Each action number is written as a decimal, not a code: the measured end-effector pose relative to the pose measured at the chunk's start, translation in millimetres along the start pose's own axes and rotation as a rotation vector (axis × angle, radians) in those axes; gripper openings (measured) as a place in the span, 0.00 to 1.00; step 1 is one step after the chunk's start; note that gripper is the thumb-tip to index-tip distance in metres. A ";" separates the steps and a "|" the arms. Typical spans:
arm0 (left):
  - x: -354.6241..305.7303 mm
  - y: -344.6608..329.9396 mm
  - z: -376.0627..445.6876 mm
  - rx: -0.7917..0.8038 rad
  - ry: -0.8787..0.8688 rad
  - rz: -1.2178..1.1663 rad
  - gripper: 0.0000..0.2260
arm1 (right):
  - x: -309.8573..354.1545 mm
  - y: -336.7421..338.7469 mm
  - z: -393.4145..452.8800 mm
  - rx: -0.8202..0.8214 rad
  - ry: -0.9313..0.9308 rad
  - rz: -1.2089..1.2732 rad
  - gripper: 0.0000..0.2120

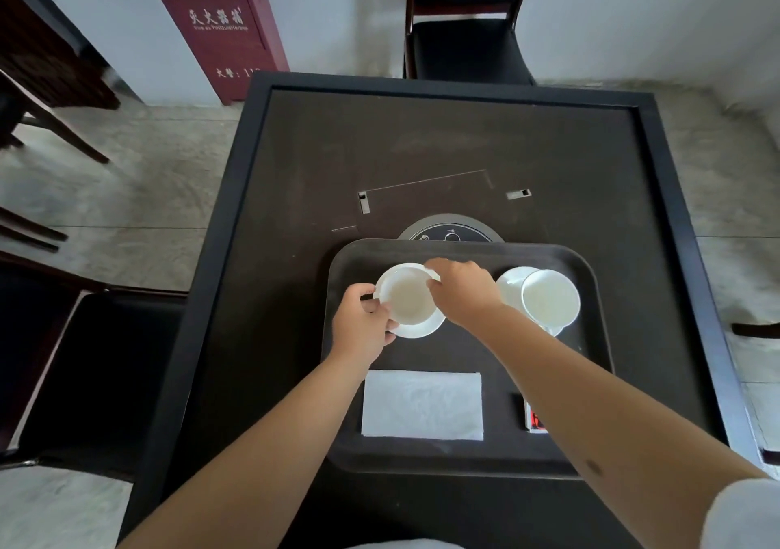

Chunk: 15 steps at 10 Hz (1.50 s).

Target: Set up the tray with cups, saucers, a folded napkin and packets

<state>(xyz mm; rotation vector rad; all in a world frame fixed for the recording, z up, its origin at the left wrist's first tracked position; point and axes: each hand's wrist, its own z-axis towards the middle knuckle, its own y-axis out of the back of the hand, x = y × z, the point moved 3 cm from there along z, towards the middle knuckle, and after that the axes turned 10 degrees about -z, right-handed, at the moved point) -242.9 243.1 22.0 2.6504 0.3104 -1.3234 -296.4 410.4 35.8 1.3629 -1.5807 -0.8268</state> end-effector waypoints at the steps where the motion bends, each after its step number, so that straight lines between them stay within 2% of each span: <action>1: -4.3 0.8 4.2 -0.009 -0.084 0.084 0.09 | -3.1 -1.2 -5.2 0.063 -0.016 0.042 0.24; 2: -7.2 -2.4 4.9 0.099 -0.150 0.210 0.15 | -3.8 -5.5 -10.5 0.139 -0.084 0.240 0.21; 3: -8.5 -3.1 6.2 0.175 -0.169 0.260 0.24 | -5.0 -13.5 -19.8 0.258 -0.261 0.677 0.15; 4: -6.6 -1.3 12.1 0.181 -0.133 0.285 0.27 | -7.7 -14.7 -26.0 0.269 -0.350 0.873 0.13; 5: -4.0 0.7 14.2 0.133 -0.113 0.215 0.22 | -8.8 -15.1 -29.9 0.287 -0.373 0.984 0.12; 6: -2.3 2.0 12.1 0.107 -0.201 0.211 0.12 | -8.4 -16.0 -33.2 0.304 -0.336 1.020 0.14; 8: -1.8 3.6 7.5 0.199 -0.282 0.303 0.15 | -9.3 -20.0 -36.2 0.221 -0.335 1.011 0.13; 9: -2.0 4.9 7.1 0.244 -0.270 0.291 0.18 | -9.8 -21.6 -37.9 0.201 -0.334 1.017 0.14; 12: 6.7 0.3 6.3 0.207 -0.302 0.365 0.20 | -10.3 -28.4 -32.6 0.110 -0.347 0.851 0.16; 14: -0.1 -2.0 4.2 0.213 -0.331 0.405 0.19 | -9.2 -29.1 -33.5 0.085 -0.335 0.844 0.16; 15: -2.0 -3.1 -1.4 0.214 -0.295 0.385 0.22 | -10.7 -28.6 -35.6 0.056 -0.332 0.817 0.17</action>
